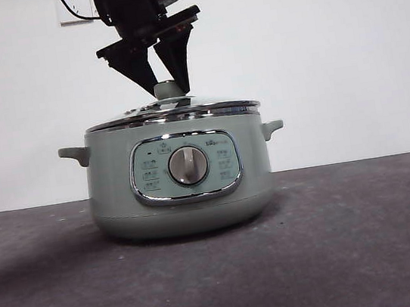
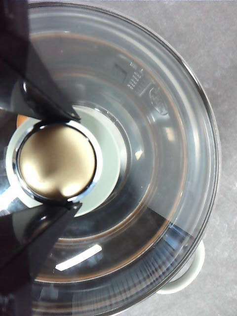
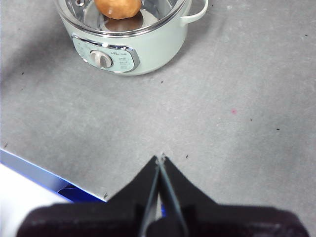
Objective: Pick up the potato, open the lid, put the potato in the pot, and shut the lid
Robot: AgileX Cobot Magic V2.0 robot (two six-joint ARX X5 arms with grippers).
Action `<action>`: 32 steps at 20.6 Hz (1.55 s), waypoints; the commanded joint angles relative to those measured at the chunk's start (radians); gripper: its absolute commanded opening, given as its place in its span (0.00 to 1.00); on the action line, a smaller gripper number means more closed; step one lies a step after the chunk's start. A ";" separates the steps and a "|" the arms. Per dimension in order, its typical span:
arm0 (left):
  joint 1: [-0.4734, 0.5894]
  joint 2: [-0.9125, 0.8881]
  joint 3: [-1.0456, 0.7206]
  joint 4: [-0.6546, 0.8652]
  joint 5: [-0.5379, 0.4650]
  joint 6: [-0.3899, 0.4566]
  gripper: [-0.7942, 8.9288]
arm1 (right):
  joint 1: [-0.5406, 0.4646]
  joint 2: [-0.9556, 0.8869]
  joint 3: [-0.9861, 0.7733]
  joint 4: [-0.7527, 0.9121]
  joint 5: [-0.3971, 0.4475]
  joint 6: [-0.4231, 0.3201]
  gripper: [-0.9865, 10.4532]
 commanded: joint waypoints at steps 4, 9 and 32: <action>0.007 0.057 -0.033 -0.085 -0.072 0.016 0.07 | 0.002 -0.002 -0.010 -0.025 0.000 0.006 0.08; 0.002 0.057 -0.033 -0.102 -0.121 0.016 0.07 | 0.002 -0.002 -0.010 -0.025 0.000 0.006 0.08; -0.116 -0.188 0.385 -0.117 -0.062 -0.094 0.08 | 0.001 -0.001 -0.010 -0.025 0.121 0.004 0.09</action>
